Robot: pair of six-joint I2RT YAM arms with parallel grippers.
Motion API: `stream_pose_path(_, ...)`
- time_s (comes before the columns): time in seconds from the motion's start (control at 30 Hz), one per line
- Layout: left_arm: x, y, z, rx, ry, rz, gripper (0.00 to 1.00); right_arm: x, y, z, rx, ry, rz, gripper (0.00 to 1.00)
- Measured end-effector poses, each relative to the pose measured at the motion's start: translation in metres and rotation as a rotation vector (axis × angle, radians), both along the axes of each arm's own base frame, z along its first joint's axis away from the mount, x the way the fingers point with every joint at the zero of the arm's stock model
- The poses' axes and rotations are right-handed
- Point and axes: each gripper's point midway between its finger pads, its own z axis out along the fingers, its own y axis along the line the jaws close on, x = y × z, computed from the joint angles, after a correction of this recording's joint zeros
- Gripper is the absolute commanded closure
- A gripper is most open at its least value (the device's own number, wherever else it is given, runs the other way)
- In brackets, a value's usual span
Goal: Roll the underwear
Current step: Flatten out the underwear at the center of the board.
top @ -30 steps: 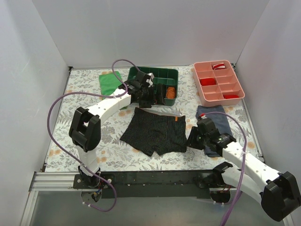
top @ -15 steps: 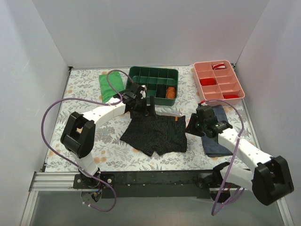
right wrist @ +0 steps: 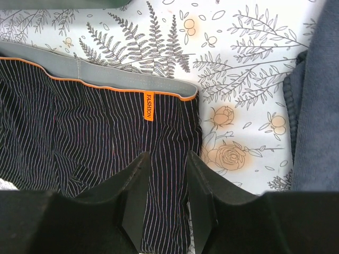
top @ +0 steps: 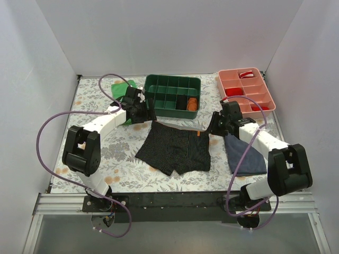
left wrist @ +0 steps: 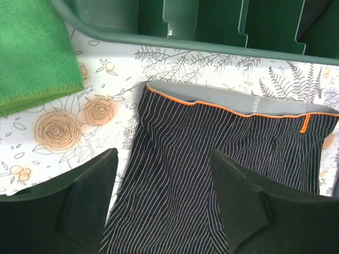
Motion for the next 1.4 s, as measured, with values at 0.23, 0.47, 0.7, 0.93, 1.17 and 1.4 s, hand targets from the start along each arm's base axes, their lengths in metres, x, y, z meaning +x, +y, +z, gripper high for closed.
stream_pose_path(0.23,0.007,-0.005,-0.019,0.026,0.049,-0.014,0.33,0.004,0.006,-0.007,0.018,0.018,0.036,0.58)
stream_pose_path(0.47,0.017,-0.008,-0.034,0.046,0.103,-0.013,0.32,0.012,0.008,-0.015,0.022,0.034,0.051,0.57)
stream_pose_path(0.7,0.024,-0.012,-0.044,0.055,0.143,-0.018,0.39,0.019,0.008,-0.024,0.010,0.048,0.047,0.56)
stream_pose_path(0.93,0.016,-0.010,-0.061,0.073,0.201,-0.020,0.46,0.020,0.004,-0.038,-0.017,0.075,0.033,0.55)
stream_pose_path(1.17,0.017,-0.010,-0.062,0.076,0.214,-0.016,0.35,0.021,0.001,-0.046,-0.040,0.083,0.030,0.55)
stream_pose_path(1.4,0.023,-0.015,-0.061,0.059,0.208,-0.015,0.52,0.029,0.004,-0.047,-0.038,0.060,0.041,0.60)
